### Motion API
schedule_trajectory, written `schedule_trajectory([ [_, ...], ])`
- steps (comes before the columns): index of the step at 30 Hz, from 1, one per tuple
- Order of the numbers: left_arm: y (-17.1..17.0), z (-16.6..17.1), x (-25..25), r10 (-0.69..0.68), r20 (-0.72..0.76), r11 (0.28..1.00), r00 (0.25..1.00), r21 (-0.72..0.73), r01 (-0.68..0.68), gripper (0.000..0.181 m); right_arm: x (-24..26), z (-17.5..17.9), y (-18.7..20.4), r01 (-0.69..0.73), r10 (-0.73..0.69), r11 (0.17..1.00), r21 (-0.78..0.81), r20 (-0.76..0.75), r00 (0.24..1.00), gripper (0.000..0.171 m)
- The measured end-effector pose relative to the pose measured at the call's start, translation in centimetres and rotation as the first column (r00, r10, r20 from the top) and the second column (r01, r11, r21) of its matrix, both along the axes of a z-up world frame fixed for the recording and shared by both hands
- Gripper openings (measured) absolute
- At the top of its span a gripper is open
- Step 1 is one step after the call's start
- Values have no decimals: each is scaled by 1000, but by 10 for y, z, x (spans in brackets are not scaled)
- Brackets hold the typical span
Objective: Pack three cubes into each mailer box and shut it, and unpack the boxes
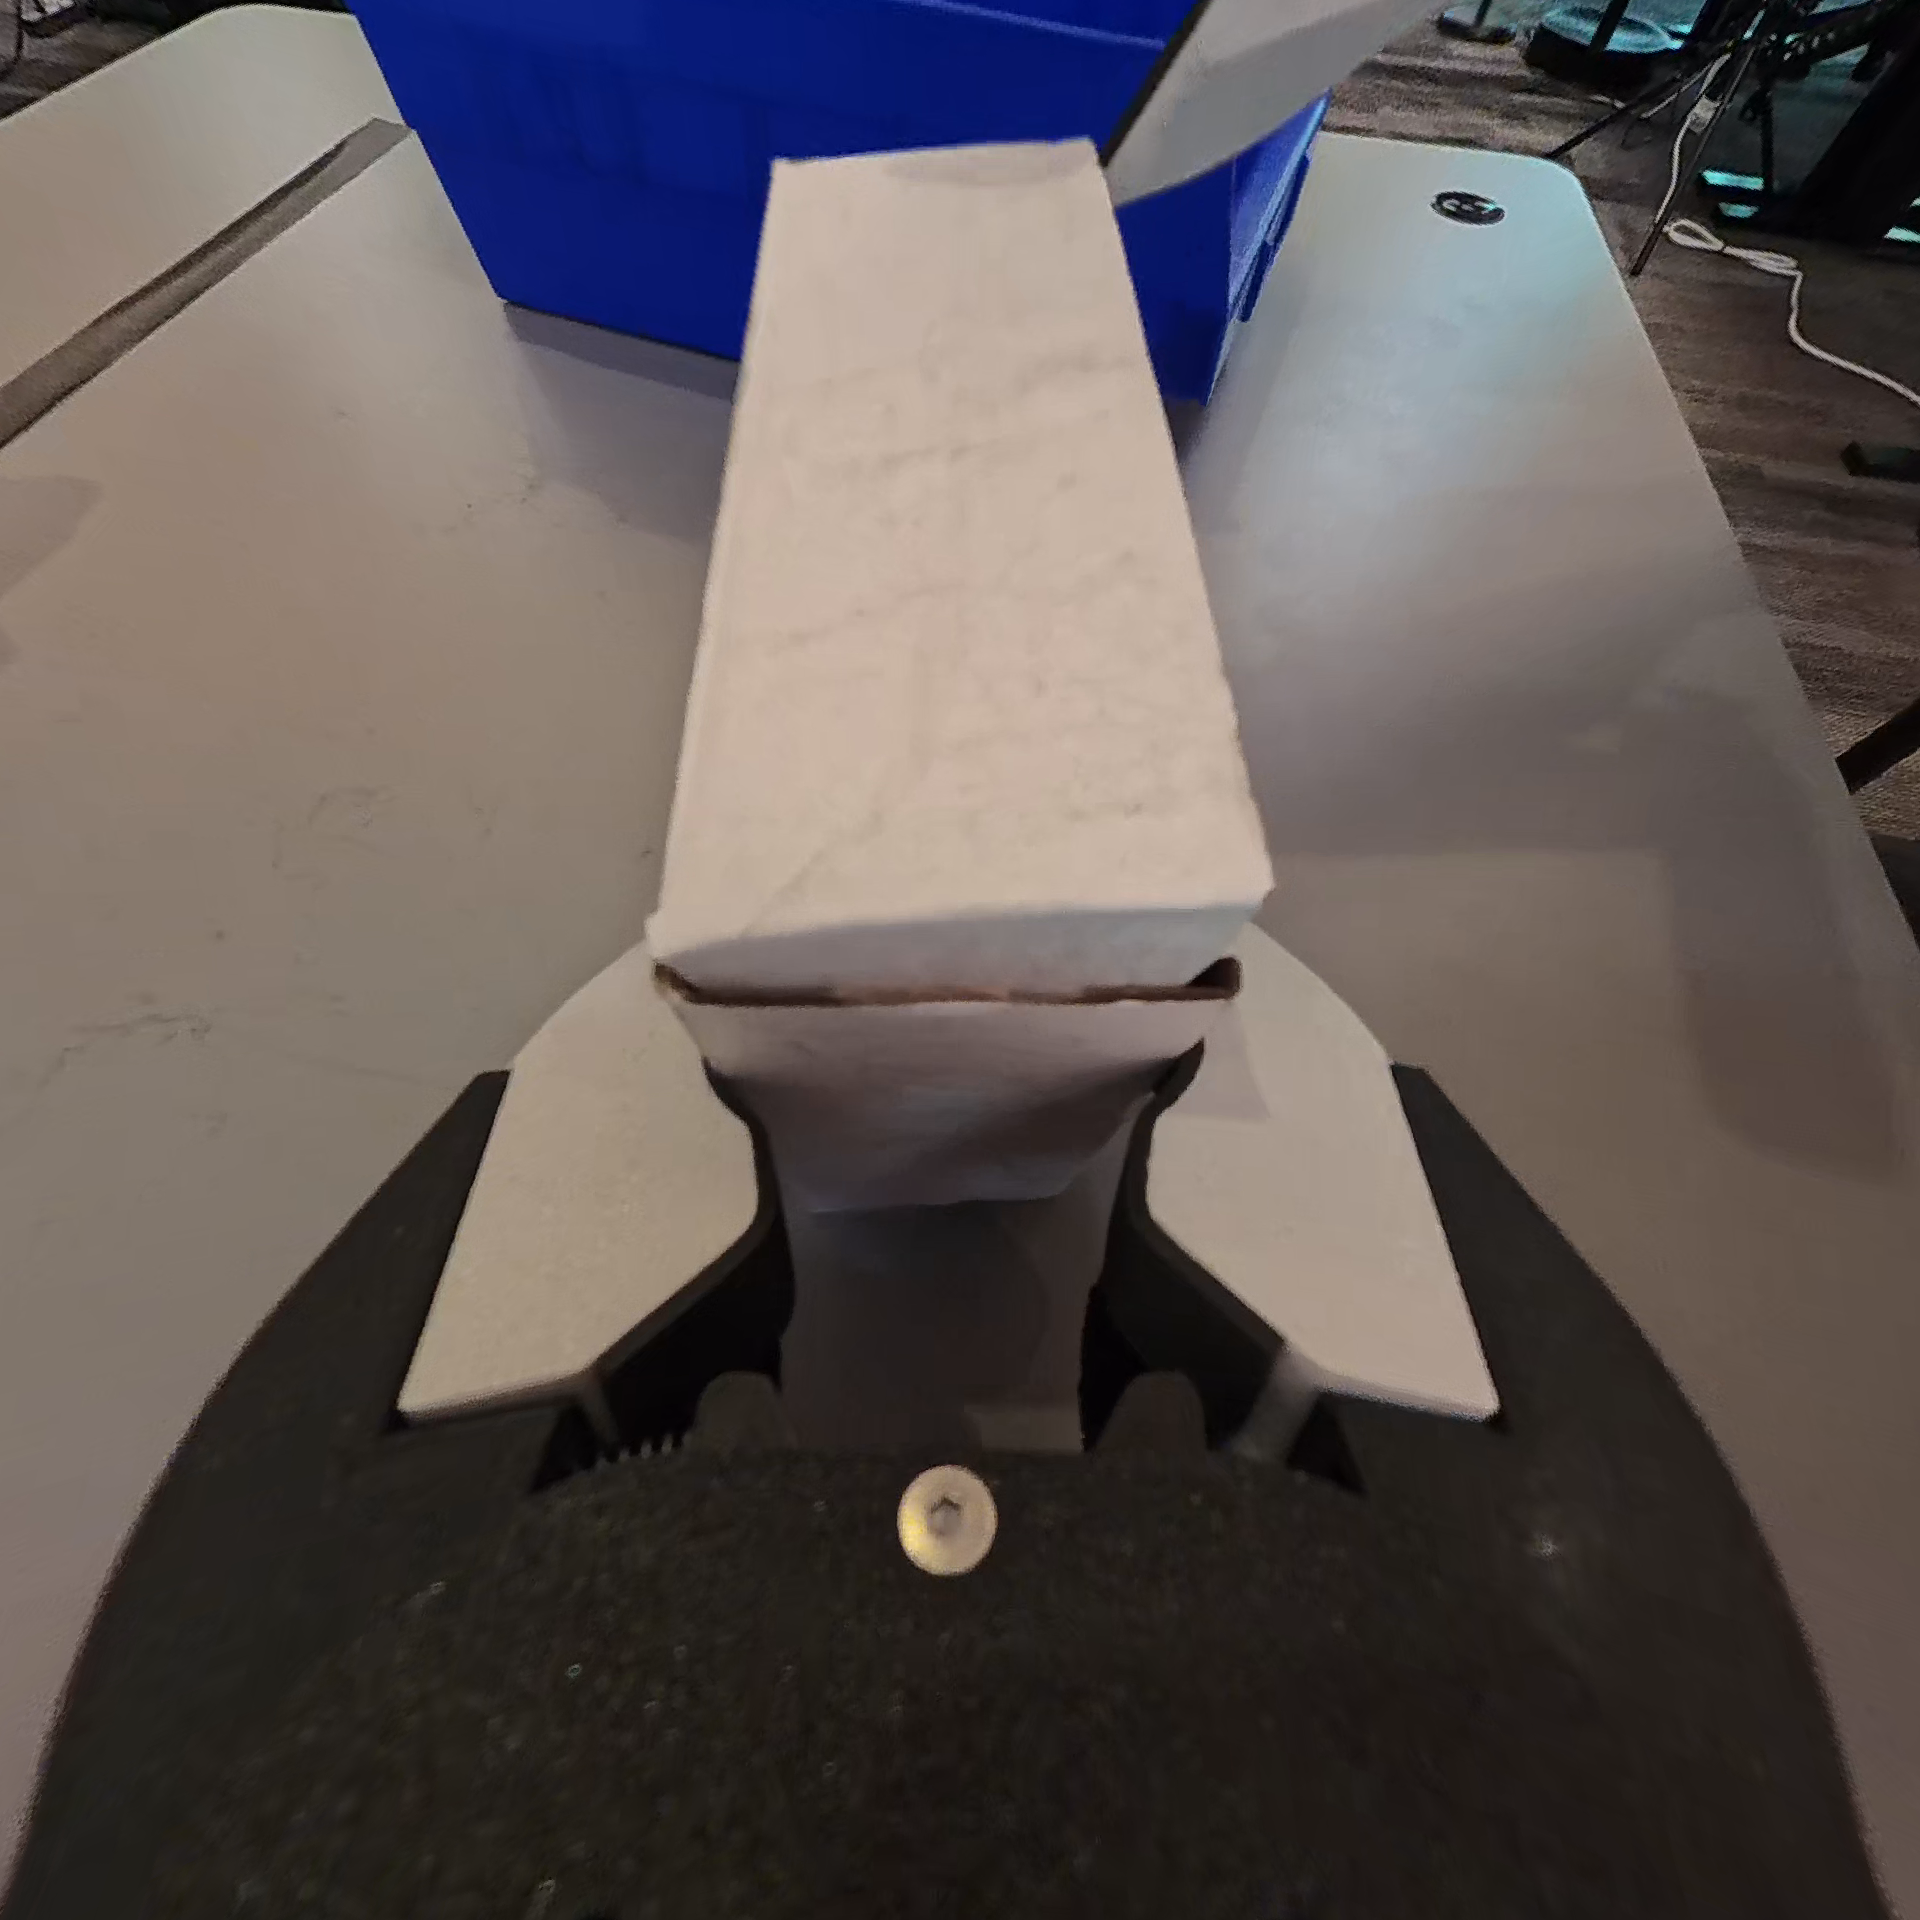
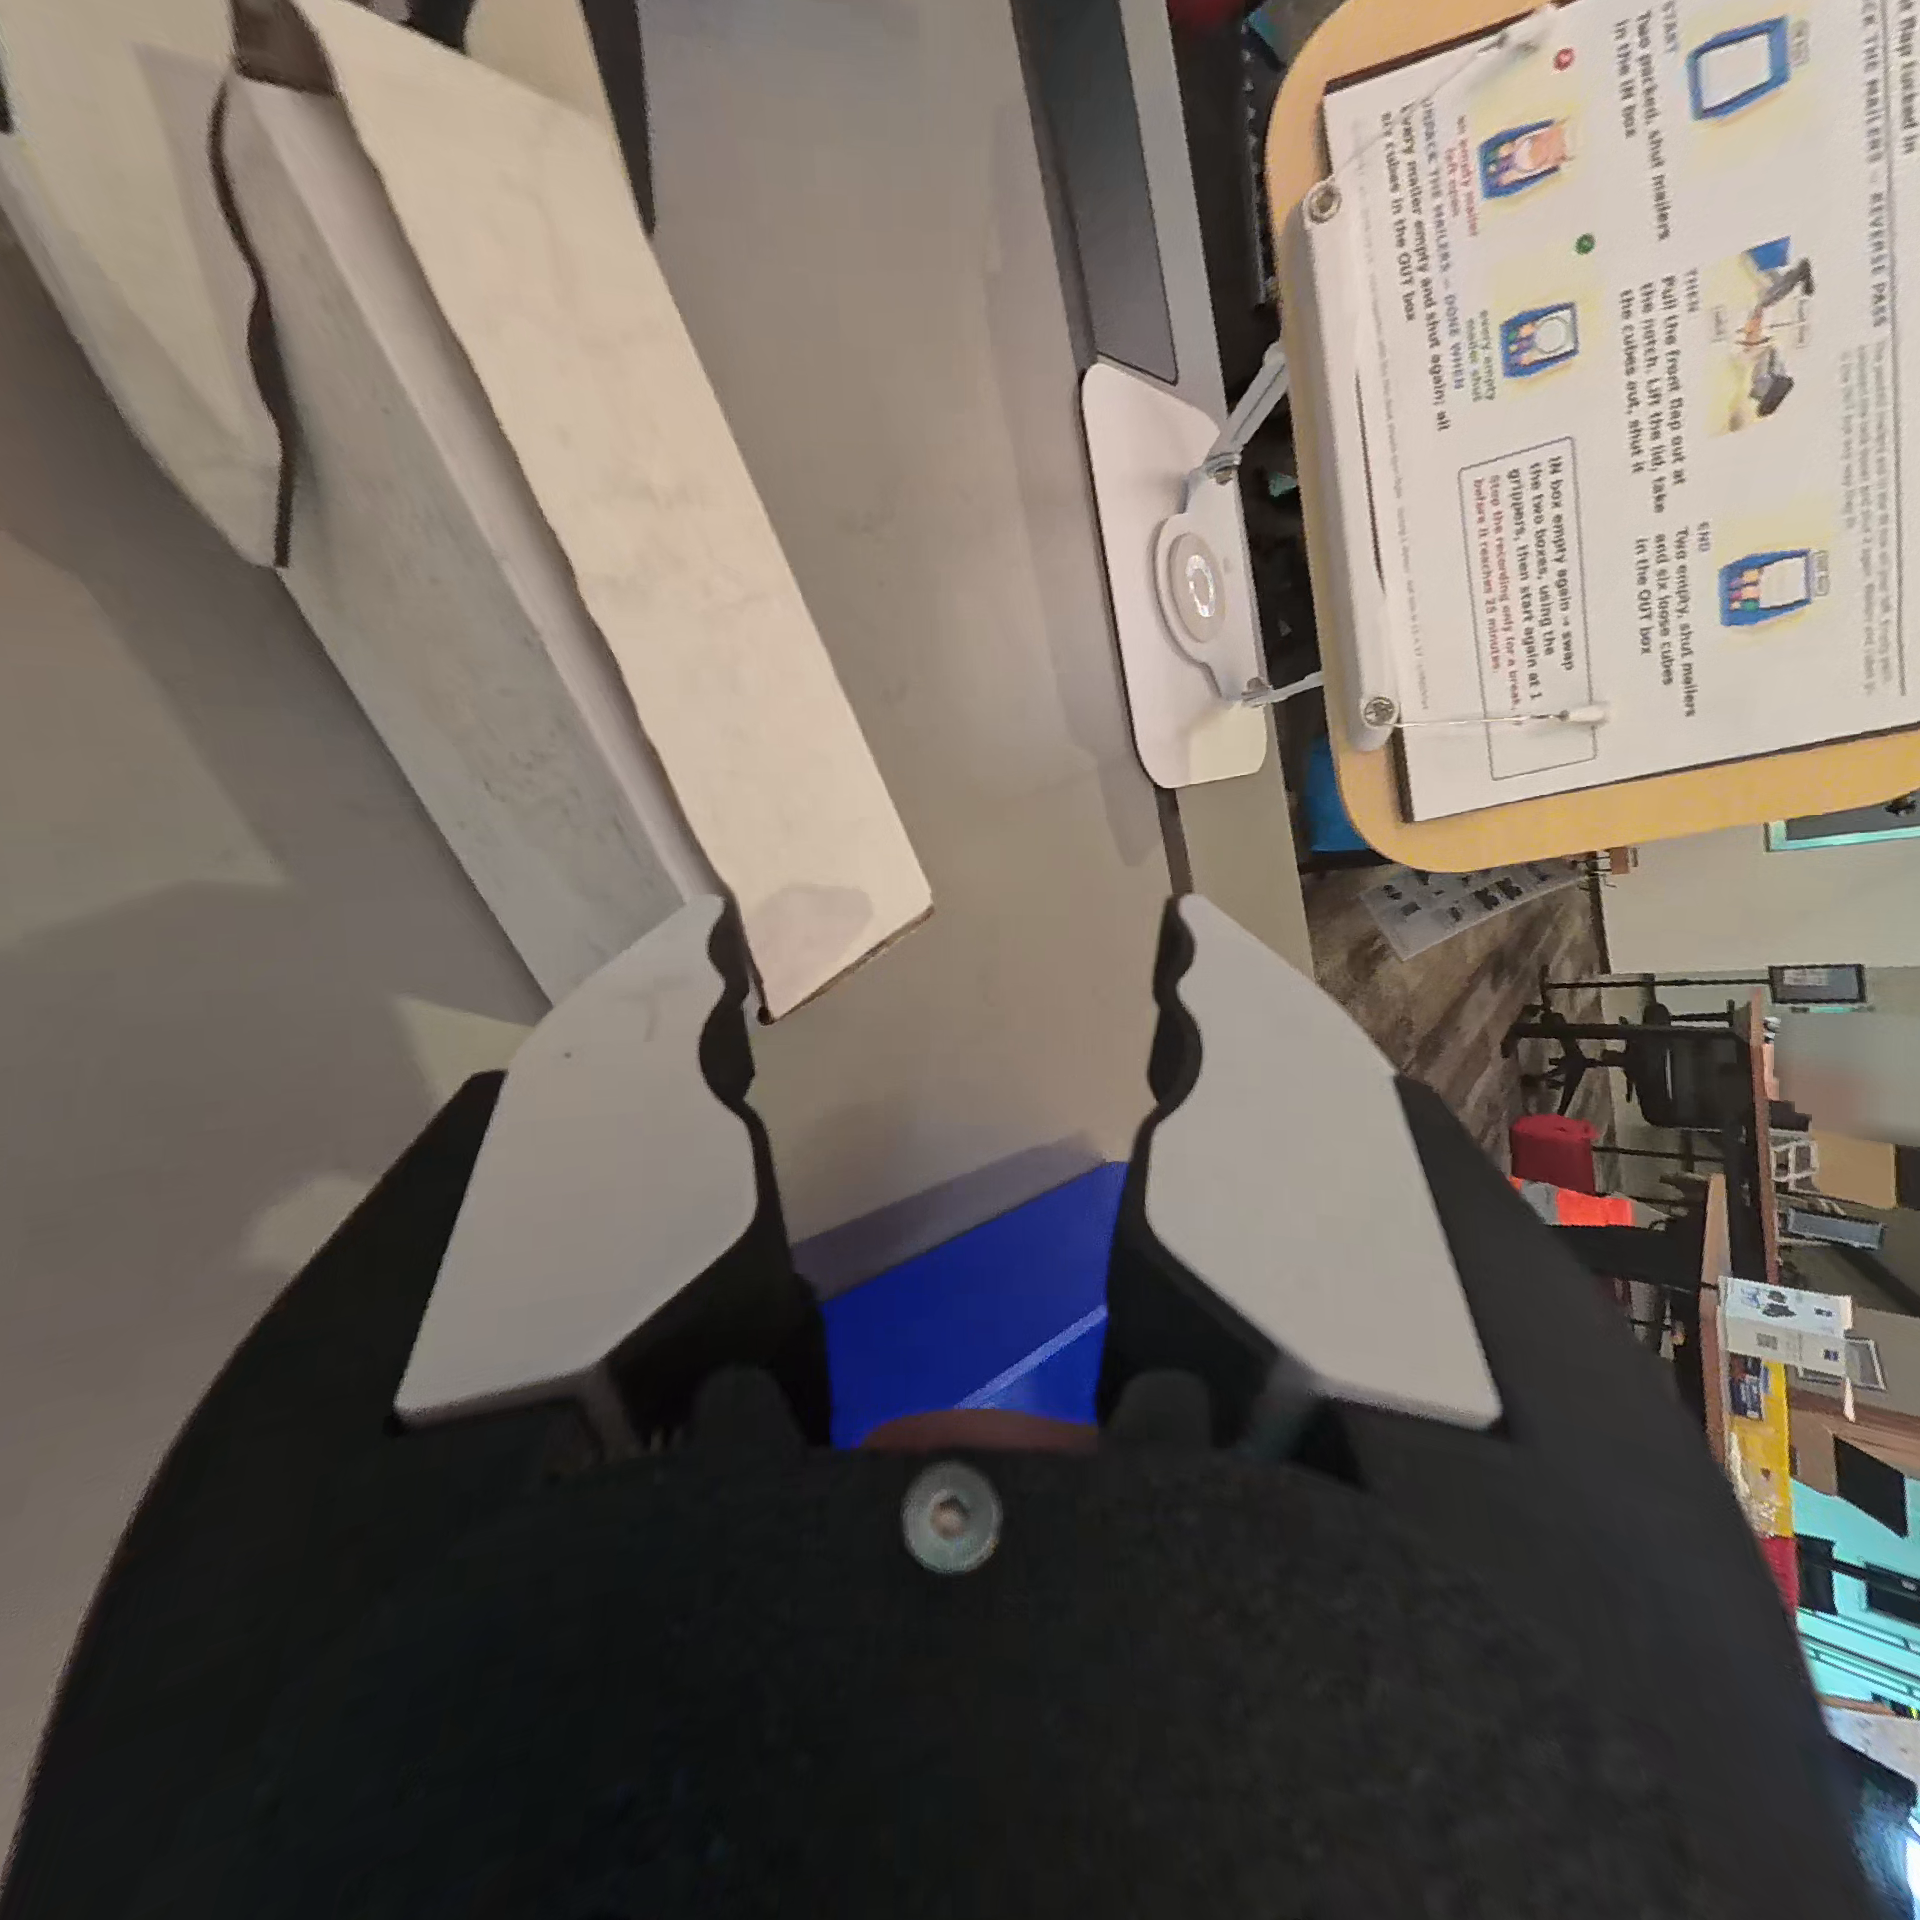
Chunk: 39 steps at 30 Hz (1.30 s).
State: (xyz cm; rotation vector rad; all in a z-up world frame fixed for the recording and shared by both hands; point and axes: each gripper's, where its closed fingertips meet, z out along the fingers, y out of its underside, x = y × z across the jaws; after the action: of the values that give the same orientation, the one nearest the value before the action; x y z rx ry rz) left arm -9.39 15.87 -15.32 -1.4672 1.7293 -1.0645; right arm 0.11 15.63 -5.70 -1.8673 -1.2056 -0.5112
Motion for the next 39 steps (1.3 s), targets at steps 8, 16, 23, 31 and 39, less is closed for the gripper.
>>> schedule_trajectory([
  [8,3,-1,1,22,-3,1000,1000,6,-22,73,5,22,16,56,-51,993,105,-54,997,75],
  [16,4,-3,2,29,-27,997,999,70,-27,72,9,24,24,98,-90,991,93,-84,992,69],
  [23,-9,-3,10,13,-27,996,1000,94,-10,72,-8,22,35,59,-54,996,62,-77,996,22],
  [31,13,2,7,106,28,937,994,333,-109,72,-49,21,10,-101,100,992,-73,-17,995,20],
  [39,45,4,-2,190,84,805,978,558,-204,72,-75,-7,12,-165,172,978,-130,45,984,2],
])
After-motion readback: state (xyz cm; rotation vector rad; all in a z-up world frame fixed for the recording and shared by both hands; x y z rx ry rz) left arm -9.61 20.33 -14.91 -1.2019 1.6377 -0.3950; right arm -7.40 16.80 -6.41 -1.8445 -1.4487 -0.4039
